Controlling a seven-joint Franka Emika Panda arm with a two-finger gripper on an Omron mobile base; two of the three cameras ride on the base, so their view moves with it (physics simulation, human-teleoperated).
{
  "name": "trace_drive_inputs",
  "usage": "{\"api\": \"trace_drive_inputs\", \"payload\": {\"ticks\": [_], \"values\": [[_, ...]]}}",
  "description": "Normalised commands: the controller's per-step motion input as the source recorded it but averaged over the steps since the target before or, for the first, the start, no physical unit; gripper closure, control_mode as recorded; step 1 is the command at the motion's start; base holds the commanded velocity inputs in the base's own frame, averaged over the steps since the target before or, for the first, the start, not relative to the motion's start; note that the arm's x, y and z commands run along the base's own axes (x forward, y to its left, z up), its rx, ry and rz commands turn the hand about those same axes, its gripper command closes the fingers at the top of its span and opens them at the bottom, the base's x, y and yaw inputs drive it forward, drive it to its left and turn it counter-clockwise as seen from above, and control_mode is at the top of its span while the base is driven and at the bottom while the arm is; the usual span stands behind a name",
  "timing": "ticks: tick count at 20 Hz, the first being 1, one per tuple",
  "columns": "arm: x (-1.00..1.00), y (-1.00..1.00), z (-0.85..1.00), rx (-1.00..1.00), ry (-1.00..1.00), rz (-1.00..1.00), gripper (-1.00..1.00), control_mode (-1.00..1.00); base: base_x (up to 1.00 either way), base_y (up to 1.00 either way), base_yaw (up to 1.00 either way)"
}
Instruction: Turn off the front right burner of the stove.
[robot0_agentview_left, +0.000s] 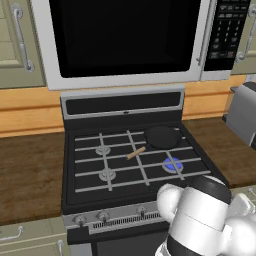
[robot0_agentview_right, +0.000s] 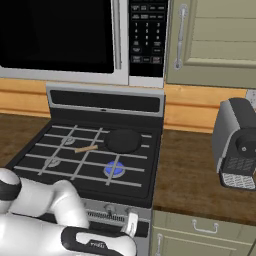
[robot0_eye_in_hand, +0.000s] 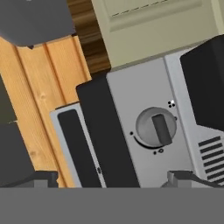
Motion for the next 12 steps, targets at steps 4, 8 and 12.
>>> {"api": "trace_drive_inputs", "payload": {"ticks": [4, 8, 12], "values": [[0.00, -0.13, -0.15, 0.00, 0.00, 0.06, -1.00, -1.00, 0.00, 0.00, 0.00], [0.06, 0.07, -0.36, -0.05, 0.00, 0.00, -1.00, -1.00, 0.00, 0.00, 0.00], [0.24, 0.13, -0.19, -0.04, -0.07, 0.00, -1.00, -1.00, 0.00, 0.00, 0.00]]}}
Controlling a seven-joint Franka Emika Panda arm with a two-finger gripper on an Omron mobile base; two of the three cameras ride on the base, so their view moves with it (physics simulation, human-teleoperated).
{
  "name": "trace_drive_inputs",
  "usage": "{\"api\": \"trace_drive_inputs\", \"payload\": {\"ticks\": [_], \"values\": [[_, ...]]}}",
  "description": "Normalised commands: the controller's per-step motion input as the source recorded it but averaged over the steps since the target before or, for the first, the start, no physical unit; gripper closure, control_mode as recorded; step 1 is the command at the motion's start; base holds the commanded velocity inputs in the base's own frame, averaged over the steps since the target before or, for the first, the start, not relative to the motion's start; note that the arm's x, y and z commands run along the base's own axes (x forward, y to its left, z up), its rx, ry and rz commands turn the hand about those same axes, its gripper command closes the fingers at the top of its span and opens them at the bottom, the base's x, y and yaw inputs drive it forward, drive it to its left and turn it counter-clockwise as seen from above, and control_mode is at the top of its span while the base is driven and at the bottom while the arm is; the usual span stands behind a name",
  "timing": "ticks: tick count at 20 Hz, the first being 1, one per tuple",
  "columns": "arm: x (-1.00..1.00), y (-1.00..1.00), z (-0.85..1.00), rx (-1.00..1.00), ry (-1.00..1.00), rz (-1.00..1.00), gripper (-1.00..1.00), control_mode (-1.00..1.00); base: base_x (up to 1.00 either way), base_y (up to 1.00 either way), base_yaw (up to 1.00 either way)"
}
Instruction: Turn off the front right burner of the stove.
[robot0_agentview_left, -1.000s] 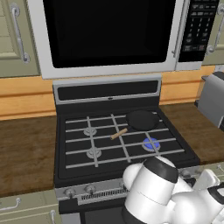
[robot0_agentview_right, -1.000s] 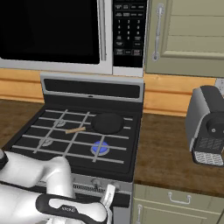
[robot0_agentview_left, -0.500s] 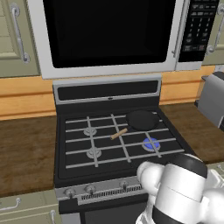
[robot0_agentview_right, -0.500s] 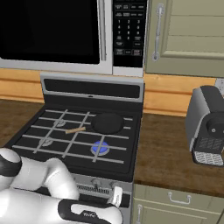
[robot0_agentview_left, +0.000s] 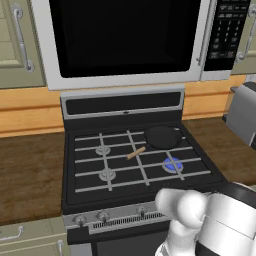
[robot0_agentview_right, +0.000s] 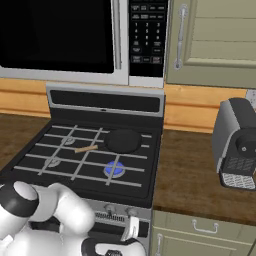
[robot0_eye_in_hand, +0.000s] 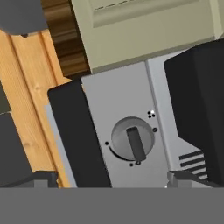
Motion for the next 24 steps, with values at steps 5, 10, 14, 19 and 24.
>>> {"api": "trace_drive_inputs", "payload": {"ticks": [5, 10, 14, 19, 24], "values": [[0.26, 0.00, -0.02, -0.04, -0.15, 0.00, -1.00, -1.00, 0.00, 0.00, 0.00], [0.21, 0.00, -0.04, 0.00, -0.07, 0.00, -1.00, -1.00, 0.00, 0.00, 0.00], [0.16, 0.00, -0.09, -0.01, -0.02, 0.00, -1.00, -1.00, 0.00, 0.00, 0.00], [0.15, 0.00, -0.25, -0.07, 0.00, 0.00, -1.00, -1.00, 0.00, 0.00, 0.00], [0.11, 0.01, -0.25, -0.10, -0.05, 0.00, -1.00, -1.00, 0.00, 0.00, 0.00]]}}
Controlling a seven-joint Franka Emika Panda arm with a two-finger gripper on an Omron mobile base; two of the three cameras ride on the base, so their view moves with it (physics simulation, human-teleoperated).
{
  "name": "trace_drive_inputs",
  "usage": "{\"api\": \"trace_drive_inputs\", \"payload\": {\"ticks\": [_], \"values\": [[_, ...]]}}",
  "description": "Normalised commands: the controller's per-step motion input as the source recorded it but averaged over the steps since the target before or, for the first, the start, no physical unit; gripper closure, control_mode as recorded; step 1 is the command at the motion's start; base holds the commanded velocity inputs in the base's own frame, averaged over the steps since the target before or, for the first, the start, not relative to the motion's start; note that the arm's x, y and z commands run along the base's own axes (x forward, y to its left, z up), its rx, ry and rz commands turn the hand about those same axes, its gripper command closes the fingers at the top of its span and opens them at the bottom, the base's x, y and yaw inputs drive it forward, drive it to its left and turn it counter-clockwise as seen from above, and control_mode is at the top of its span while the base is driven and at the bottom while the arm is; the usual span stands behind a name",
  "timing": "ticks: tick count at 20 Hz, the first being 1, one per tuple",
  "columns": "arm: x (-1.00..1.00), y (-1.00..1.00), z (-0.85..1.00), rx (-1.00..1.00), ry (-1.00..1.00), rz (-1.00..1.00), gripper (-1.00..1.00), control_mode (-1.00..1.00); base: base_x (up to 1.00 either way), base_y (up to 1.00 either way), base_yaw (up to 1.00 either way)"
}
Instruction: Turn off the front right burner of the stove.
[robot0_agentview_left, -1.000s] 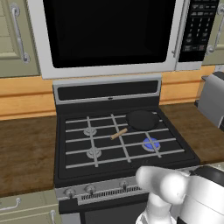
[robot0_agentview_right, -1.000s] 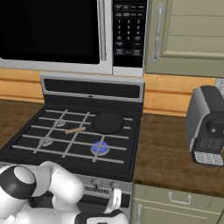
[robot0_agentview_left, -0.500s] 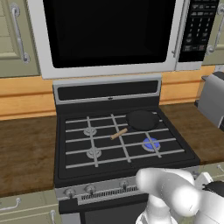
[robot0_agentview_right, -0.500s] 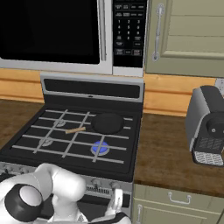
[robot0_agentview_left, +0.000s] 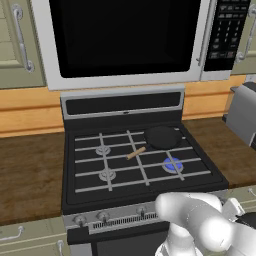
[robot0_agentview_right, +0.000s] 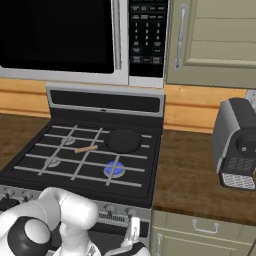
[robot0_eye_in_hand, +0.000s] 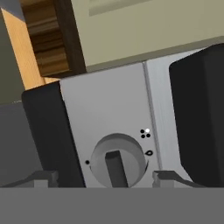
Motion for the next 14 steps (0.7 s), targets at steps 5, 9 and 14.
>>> {"api": "trace_drive_inputs", "payload": {"ticks": [5, 9, 14], "values": [[0.12, 0.00, -0.06, -0.04, -0.08, 0.00, -1.00, -1.00, 0.00, 0.00, 0.00], [0.19, 0.05, 0.00, -0.02, -0.06, 0.00, -1.00, -1.00, 0.00, 0.00, 0.00], [0.36, 0.08, 0.00, 0.00, 0.00, 0.00, -1.00, -1.00, 0.00, 0.00, 0.00]]}}
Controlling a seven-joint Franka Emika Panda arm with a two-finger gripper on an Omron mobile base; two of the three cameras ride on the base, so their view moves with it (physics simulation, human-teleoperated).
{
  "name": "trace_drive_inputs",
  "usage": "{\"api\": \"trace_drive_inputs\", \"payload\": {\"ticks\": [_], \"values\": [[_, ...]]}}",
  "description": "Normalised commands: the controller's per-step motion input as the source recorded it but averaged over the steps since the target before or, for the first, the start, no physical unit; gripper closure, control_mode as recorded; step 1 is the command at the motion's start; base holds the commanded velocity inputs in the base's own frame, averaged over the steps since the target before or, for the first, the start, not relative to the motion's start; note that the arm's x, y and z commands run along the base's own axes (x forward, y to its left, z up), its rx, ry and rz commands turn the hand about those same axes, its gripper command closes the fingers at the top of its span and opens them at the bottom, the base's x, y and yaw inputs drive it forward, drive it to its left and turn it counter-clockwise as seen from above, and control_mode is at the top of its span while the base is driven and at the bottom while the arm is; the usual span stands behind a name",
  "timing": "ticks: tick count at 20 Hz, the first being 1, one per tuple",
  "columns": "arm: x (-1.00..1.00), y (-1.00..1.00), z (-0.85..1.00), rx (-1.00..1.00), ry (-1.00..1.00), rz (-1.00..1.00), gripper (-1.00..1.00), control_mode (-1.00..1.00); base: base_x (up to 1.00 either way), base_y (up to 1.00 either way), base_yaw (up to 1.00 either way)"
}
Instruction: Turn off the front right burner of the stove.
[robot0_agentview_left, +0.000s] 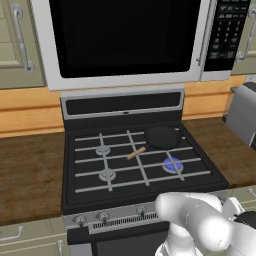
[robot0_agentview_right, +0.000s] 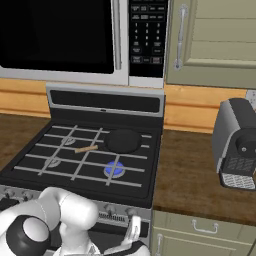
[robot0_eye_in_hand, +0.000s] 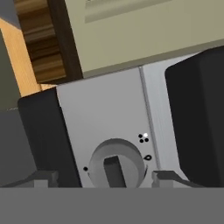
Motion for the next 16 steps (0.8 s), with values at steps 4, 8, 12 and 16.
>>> {"api": "trace_drive_inputs", "payload": {"ticks": [4, 8, 12, 16], "values": [[0.39, 0.11, 0.00, 0.00, 0.00, 0.00, -1.00, -1.00, 0.00, 0.00, 0.00], [0.15, 0.15, 0.00, -0.01, 0.00, 0.00, -1.00, -1.00, 0.00, 0.00, 0.00], [0.00, 0.28, 0.01, -0.03, 0.00, 0.00, -1.00, -1.00, 0.00, 0.00, 0.00], [0.02, 0.27, 0.04, -0.04, 0.00, 0.00, -1.00, -1.00, 0.00, 0.00, 0.00]]}}
